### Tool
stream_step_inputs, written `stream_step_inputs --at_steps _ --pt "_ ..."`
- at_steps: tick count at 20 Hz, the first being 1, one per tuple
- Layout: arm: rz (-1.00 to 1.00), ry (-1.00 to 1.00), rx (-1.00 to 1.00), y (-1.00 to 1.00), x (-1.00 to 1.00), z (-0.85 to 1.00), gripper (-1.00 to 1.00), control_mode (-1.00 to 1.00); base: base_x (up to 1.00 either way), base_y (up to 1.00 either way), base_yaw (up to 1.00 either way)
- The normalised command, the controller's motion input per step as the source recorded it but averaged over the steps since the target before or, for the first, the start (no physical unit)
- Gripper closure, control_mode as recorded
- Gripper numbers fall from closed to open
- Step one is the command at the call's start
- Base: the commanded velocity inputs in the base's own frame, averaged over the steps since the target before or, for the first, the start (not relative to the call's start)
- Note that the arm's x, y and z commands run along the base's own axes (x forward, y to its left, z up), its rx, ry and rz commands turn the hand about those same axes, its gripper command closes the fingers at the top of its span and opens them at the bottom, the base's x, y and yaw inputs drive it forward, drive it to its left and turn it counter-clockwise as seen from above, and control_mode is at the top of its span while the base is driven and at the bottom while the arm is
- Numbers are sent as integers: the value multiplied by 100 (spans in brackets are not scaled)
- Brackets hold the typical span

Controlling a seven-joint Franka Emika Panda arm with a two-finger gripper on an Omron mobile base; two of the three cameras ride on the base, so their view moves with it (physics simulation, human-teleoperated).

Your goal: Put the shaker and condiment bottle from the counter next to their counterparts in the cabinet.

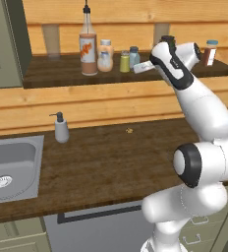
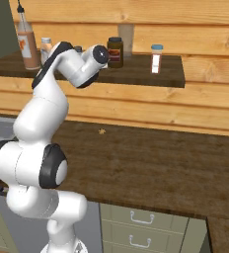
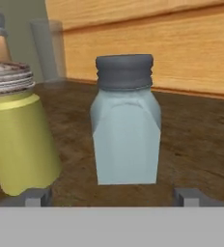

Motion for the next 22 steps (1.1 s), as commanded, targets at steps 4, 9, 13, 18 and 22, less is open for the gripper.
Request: stream_step_inputs --at_steps 4,9,13,18,22 --pt "-1 -1 9 -23 -49 0 -100 -100 0 0 0" --pt "-2 -2 11 -24 -58 0 -100 -100 0 0 0" --pt "-3 -1 13 -20 -62 0 -100 -100 0 0 0" --pt "-3 -1 12 -15 -65 0 -100 -100 0 0 0" --pt "-4 -1 11 -10 -66 0 -100 -100 0 0 0"
